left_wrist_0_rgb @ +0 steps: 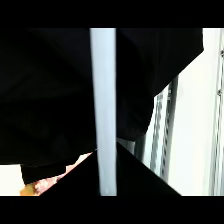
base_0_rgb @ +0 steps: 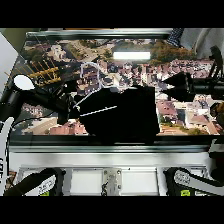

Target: Fold the clothes and pants, and hang the long-sleeved shirts on hangers.

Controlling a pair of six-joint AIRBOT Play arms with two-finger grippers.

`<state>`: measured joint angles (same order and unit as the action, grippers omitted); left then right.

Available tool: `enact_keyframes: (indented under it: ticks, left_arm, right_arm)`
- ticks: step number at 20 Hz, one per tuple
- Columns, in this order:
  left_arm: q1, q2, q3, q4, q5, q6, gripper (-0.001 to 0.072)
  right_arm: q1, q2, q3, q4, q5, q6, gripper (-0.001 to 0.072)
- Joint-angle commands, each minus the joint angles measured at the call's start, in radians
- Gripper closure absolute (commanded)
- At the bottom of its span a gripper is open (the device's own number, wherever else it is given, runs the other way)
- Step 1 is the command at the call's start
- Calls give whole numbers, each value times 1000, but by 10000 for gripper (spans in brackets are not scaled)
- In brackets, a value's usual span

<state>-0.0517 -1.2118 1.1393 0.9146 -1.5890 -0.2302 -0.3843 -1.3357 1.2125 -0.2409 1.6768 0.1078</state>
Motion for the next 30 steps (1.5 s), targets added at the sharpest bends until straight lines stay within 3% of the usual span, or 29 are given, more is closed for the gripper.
enact_keyframes:
  ticks: [1,18,30]
  left_arm:
    - [0,-1,1,0,1,-2,695]
    - [0,-1,0,0,3,-2,695]
    - [0,-1,0,0,3,-2,695]
  right_arm:
    - [25,-100,-9,63,49,-131,100]
    - [252,-157,-9,113,61,-130,100]
    - [271,-157,-9,114,56,-130,100]
